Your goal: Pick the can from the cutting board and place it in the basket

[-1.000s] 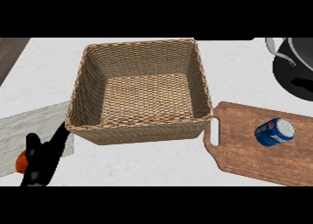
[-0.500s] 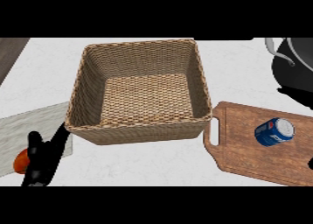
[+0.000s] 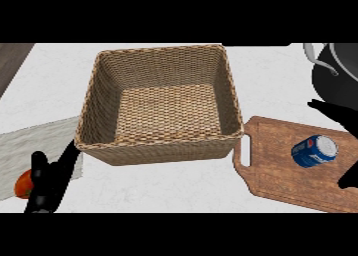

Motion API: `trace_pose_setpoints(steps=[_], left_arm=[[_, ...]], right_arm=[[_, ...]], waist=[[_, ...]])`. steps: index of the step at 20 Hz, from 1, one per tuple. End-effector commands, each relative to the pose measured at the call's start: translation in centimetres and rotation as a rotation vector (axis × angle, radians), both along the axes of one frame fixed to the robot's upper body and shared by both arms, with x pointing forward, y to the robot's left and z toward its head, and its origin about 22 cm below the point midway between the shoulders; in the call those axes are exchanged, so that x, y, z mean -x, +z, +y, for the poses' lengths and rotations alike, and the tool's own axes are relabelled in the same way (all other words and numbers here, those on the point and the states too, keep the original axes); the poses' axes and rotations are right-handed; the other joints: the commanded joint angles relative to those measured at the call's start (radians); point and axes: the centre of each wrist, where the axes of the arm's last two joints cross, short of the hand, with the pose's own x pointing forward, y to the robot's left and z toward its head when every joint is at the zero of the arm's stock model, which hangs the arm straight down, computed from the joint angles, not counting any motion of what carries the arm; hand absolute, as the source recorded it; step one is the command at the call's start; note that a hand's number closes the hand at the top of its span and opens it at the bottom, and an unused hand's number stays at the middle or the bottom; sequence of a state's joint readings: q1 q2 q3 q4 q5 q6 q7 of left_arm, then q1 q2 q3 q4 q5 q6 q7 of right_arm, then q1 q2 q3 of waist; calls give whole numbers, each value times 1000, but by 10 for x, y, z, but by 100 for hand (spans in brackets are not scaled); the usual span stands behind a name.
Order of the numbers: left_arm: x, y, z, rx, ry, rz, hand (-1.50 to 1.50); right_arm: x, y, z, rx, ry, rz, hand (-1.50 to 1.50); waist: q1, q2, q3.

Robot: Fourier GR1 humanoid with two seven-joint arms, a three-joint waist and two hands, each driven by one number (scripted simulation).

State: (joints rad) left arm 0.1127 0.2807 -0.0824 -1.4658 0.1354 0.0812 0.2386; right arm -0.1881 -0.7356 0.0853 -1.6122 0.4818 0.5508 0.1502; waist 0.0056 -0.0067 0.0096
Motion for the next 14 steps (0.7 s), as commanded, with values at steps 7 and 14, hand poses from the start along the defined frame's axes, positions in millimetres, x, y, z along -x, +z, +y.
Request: trace_pose_setpoints(steps=[7,14], left_arm=[[18,-25,-3,3,19,93,0],[3,-11,14,18,21,105,0]], right_arm=[[1,-34,6,106,8,88,-150],[-2,-44,-4,78,-8,98,-150]], waist=[[-3,7,-10],[-5,7,-9]])
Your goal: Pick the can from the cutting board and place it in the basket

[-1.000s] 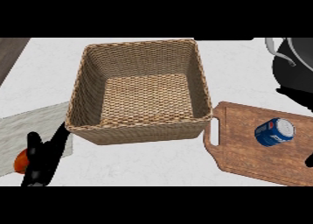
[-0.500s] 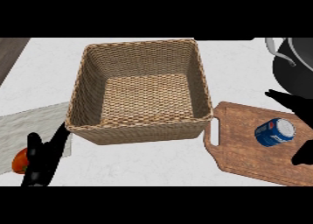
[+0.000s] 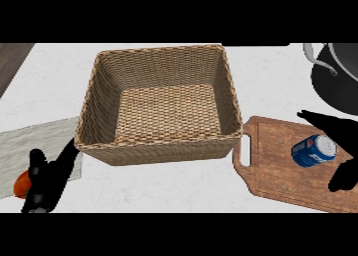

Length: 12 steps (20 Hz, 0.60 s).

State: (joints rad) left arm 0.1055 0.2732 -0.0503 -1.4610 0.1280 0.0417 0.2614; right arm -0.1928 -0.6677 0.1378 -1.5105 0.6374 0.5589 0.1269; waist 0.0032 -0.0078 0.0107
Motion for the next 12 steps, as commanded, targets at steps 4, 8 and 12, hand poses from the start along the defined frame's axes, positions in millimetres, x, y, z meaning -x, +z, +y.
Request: trace_pose_setpoints(steps=[4,8,12], left_arm=[[14,-17,2,20,32,69,0],[14,-5,19,-8,30,77,0],[15,-28,10,11,30,77,0]], right_arm=[[1,-9,-10,-24,-3,-17,-150],[14,-12,-6,0,5,-2,-150],[-11,-26,-8,16,11,8,150]], waist=[[-2,8,-11],[-6,6,-11],[3,10,-11]])
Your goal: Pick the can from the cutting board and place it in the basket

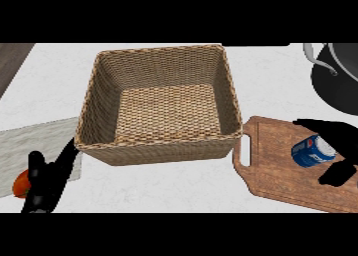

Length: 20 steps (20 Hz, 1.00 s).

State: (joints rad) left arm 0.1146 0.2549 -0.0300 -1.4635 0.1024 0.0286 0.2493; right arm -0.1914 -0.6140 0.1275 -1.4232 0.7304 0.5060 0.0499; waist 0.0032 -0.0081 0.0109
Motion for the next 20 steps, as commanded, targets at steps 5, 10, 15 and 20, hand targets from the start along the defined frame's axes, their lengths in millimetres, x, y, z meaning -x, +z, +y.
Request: trace_pose_setpoints(steps=[5,10,15,20], left_arm=[[15,-24,-21,43,14,90,0],[4,-20,-15,28,14,86,0],[10,-19,3,16,14,92,0],[3,-9,-12,13,-48,68,0]], right_arm=[[5,-23,7,71,119,-105,150],[-11,-15,-5,85,132,-107,150],[10,-27,133,42,165,-186,150],[34,-32,243,-30,218,-216,150]], waist=[[0,9,-11],[0,9,-11],[0,3,-16],[66,0,-21]])
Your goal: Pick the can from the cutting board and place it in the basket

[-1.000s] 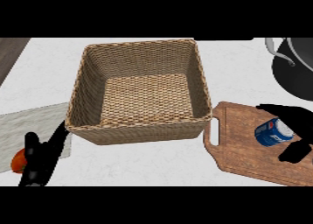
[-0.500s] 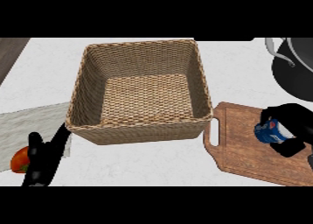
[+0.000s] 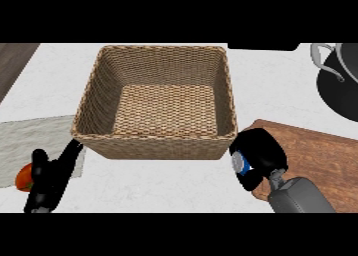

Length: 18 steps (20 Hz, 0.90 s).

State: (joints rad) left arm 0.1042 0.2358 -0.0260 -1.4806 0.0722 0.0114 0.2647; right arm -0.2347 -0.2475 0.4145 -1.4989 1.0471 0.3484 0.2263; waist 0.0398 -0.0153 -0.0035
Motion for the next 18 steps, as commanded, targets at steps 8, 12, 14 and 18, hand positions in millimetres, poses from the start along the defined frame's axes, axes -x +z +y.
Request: trace_pose_setpoints(steps=[8,12,14,18], left_arm=[[5,-14,-8,20,-34,85,0],[4,-16,-9,19,-23,96,0],[2,-18,-9,13,-35,96,0],[1,-17,-6,14,-10,107,0]], right_arm=[[54,46,113,-479,-173,-192,150],[73,85,131,-697,-210,-362,150],[81,100,138,-770,-241,-413,150],[85,116,152,-818,-343,-468,150]], waist=[[35,11,14],[32,-4,5],[21,-3,0],[18,-3,-4]])
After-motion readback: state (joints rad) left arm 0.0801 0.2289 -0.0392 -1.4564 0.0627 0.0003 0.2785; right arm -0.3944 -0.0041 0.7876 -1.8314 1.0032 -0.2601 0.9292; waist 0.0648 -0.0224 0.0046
